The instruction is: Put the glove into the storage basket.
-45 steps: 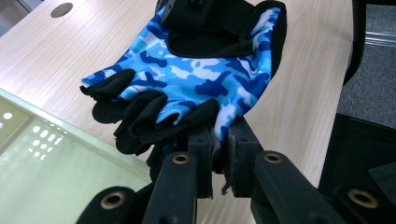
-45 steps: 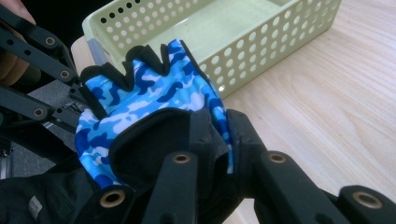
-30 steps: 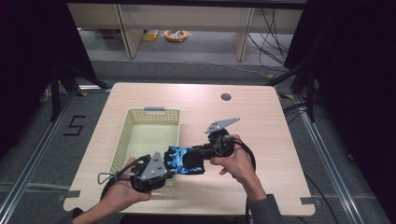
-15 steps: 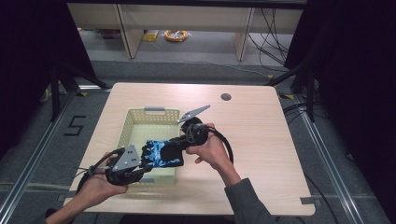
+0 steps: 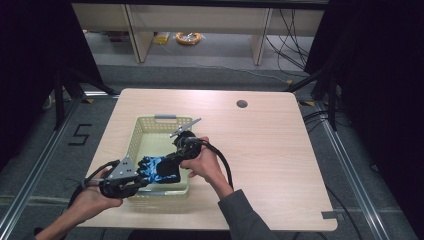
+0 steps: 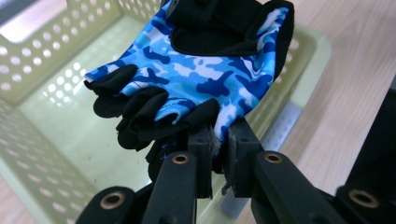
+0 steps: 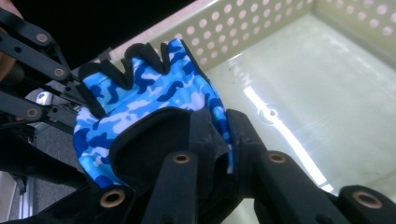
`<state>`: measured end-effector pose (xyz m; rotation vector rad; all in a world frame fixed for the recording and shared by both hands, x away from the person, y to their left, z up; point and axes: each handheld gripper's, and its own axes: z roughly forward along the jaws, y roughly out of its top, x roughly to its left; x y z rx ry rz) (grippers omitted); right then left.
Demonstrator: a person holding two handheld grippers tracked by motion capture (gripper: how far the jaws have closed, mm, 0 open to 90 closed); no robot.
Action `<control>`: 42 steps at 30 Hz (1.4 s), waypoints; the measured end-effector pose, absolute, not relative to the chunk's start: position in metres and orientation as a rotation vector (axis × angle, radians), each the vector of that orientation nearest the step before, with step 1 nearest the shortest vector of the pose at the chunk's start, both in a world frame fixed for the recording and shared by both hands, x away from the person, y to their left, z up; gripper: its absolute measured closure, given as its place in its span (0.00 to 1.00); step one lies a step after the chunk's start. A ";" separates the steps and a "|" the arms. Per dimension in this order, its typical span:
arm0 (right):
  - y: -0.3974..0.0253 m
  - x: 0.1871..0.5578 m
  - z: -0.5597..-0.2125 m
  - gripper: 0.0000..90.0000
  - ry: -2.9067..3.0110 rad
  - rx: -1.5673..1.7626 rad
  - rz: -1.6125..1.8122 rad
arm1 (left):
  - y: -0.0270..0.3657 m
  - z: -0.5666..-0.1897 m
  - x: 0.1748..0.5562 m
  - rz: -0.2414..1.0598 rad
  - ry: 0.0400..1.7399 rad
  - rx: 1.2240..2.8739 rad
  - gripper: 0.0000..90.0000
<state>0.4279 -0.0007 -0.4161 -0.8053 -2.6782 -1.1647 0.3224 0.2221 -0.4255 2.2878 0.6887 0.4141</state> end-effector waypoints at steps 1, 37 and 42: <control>0.002 0.428 -0.418 0.91 -2.678 -0.813 -1.156 | 0.224 -0.426 0.323 0.408 0.697 2.292 0.91; 0.032 0.429 -0.456 0.90 -2.781 -0.981 -0.872 | 0.222 -0.415 0.322 0.403 0.794 2.202 0.49; 0.035 0.426 -0.458 0.87 -2.812 -0.938 -0.846 | 0.218 -0.416 0.320 0.392 0.788 2.198 0.44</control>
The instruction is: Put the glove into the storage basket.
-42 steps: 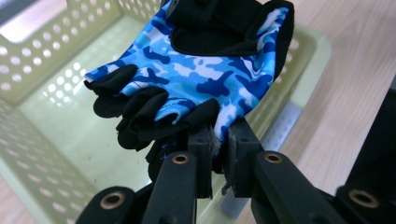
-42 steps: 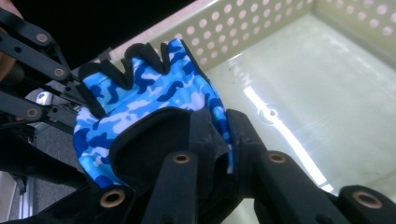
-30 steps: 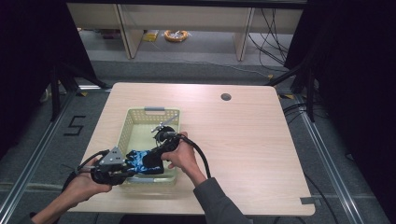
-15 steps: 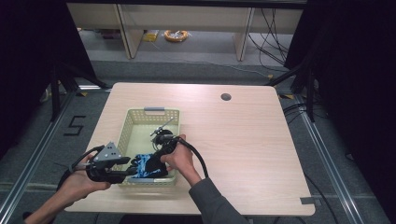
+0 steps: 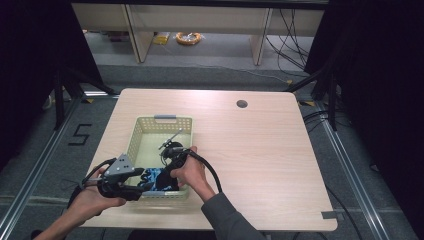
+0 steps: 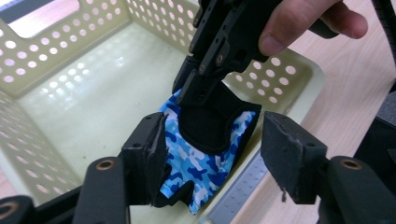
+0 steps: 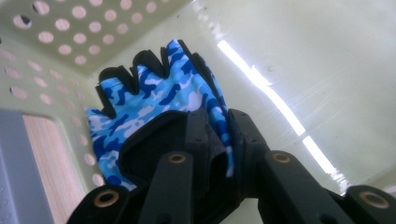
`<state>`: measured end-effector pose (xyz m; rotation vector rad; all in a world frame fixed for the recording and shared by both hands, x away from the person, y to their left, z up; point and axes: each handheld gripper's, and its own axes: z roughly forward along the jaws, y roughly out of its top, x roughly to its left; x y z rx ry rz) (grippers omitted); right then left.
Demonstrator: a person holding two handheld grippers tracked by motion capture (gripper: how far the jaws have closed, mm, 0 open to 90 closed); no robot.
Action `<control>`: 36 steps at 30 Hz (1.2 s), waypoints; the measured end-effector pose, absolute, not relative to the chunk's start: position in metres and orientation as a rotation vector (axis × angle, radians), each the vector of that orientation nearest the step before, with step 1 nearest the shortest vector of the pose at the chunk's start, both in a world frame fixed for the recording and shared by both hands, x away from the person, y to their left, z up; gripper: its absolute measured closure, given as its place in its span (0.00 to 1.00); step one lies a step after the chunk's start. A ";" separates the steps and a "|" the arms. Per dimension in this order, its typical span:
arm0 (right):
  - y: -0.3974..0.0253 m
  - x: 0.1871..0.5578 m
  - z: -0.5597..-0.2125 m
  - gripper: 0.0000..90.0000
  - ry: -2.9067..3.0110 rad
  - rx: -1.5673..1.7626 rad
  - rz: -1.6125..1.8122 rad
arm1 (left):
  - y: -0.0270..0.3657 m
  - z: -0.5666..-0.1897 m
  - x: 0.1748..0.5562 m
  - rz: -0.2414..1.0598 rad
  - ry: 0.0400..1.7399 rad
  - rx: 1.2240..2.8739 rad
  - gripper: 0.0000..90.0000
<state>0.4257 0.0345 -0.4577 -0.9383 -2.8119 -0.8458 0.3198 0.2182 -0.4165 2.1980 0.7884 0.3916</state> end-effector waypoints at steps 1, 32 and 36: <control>0.035 0.426 -0.458 0.87 -2.812 -0.938 -0.846 | 0.218 -0.417 0.320 0.384 0.782 2.200 0.44; -0.021 0.407 -0.410 0.52 -2.806 -0.964 -1.236 | 0.198 -0.418 0.307 0.306 0.839 2.077 0.29; -0.034 0.404 -0.407 0.50 -2.786 -0.982 -1.281 | 0.195 -0.420 0.308 0.306 0.843 2.060 0.28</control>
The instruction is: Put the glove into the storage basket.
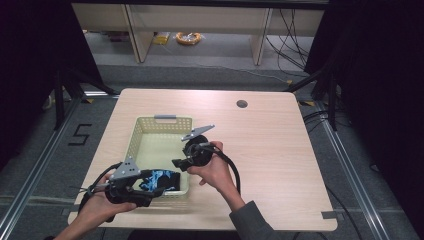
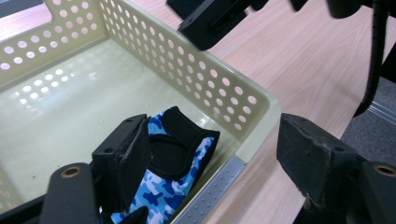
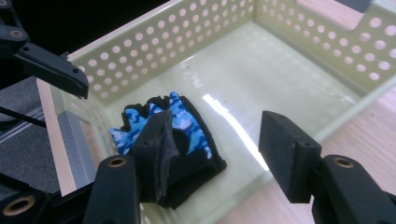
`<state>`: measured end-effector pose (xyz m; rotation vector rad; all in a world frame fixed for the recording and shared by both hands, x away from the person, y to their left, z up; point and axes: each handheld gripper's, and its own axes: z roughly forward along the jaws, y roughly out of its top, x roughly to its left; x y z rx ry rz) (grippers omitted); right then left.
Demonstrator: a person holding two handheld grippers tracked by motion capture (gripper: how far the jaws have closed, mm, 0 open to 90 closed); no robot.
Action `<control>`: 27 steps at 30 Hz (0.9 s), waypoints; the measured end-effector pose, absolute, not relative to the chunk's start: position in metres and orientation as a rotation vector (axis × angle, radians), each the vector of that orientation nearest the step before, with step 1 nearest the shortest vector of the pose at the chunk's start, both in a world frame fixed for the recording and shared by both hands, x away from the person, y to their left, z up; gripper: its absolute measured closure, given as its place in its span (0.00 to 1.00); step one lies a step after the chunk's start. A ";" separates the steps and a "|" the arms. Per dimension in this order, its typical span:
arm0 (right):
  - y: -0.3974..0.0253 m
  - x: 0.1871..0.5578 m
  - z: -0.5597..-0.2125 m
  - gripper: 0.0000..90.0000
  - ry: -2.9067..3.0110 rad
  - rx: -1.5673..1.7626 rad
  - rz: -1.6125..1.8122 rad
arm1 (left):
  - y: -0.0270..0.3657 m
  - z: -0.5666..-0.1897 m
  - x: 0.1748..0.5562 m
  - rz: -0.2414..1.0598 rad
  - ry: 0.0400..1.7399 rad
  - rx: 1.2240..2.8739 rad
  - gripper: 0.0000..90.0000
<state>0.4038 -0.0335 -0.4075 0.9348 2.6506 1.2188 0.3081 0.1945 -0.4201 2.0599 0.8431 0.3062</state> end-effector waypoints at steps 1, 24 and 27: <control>-0.037 0.403 -0.407 0.50 2.637 0.937 1.221 | 0.194 -0.421 0.308 0.302 0.855 2.052 0.28; -0.117 0.376 -0.408 0.43 2.508 1.046 1.334 | 0.169 -0.422 0.292 0.274 0.769 2.007 0.23; -0.126 0.374 -0.412 0.43 2.495 1.066 1.348 | 0.165 -0.423 0.288 0.258 0.750 1.996 0.22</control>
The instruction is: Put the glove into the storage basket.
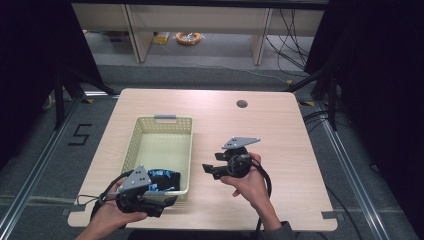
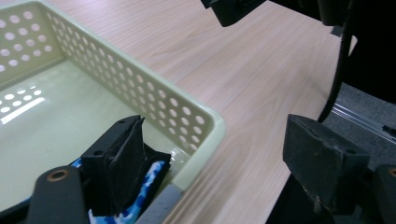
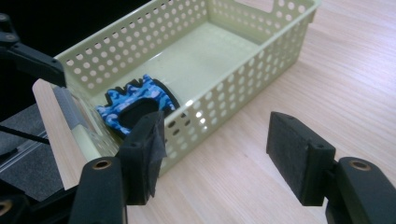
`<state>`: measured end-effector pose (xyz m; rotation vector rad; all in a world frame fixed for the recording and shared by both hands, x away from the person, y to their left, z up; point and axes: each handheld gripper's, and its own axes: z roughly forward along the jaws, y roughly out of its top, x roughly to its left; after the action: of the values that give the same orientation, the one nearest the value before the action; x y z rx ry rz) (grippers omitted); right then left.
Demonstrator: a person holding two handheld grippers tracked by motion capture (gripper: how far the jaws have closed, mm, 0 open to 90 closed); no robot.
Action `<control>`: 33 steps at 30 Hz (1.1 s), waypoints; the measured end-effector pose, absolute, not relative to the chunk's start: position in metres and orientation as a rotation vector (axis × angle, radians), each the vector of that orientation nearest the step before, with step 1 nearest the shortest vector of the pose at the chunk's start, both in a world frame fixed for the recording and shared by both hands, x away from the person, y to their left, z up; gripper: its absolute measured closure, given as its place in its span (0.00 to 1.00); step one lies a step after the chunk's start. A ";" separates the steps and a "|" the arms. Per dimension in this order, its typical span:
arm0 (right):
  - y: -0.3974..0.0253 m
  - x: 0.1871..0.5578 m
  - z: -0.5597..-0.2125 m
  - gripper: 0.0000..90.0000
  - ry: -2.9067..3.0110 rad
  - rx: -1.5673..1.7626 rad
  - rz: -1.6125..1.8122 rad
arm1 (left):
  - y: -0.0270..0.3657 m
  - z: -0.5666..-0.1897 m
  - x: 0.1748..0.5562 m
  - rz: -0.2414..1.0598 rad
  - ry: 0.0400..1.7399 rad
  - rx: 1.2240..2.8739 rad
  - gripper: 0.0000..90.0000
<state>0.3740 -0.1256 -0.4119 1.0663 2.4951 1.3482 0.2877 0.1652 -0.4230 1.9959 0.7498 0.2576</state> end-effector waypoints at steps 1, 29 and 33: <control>-0.127 0.372 -0.413 0.42 2.483 1.095 1.352 | 0.164 -0.422 0.286 0.254 0.755 2.005 0.22; -0.164 0.349 -0.431 0.35 2.452 1.143 1.406 | 0.147 -0.437 0.270 0.216 0.703 2.046 0.22; -0.166 0.345 -0.435 0.33 2.447 1.136 1.386 | 0.144 -0.441 0.266 0.209 0.695 2.044 0.22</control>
<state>0.3446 -0.1655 -0.4348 1.1359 2.4468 1.3860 0.2660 0.1444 -0.4407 2.0445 0.6946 0.2090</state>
